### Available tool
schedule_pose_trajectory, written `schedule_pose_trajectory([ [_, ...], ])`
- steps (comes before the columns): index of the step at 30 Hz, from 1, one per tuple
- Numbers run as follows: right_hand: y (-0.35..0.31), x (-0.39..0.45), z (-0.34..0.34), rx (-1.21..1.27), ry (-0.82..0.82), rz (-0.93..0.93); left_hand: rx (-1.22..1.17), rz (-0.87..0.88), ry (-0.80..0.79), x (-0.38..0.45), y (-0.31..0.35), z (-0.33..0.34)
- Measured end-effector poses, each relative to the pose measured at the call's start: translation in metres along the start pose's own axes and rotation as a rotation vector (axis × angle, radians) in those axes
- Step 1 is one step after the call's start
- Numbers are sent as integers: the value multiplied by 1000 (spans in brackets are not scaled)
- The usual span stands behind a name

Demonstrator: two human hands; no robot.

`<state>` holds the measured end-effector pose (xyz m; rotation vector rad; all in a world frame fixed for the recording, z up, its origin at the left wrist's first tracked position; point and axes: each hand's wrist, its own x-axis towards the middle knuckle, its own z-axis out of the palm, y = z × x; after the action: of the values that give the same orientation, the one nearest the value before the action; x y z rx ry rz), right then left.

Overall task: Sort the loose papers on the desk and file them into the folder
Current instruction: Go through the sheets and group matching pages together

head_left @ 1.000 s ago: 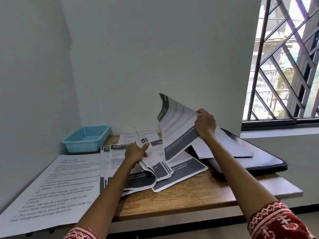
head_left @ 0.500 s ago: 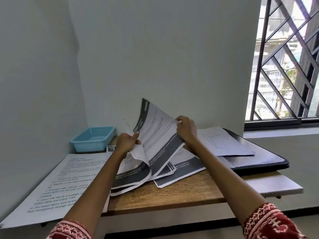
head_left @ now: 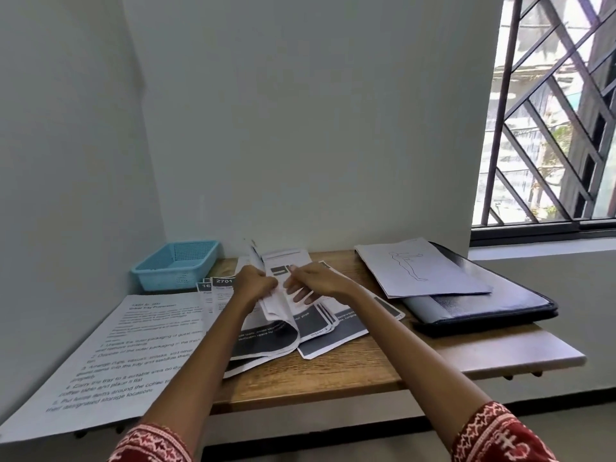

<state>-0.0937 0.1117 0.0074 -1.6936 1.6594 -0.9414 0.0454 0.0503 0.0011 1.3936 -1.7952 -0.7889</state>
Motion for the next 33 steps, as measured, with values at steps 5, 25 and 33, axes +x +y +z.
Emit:
schedule_pose_trajectory([
  [5,29,0,-17,-280,258,77,-73,76,-84,-11,-12,4],
  [25,44,3,-3,-438,262,237,-11,64,-30,-11,-21,33],
  [33,34,0,-1,-378,279,118,-44,96,5,-10,-31,37],
])
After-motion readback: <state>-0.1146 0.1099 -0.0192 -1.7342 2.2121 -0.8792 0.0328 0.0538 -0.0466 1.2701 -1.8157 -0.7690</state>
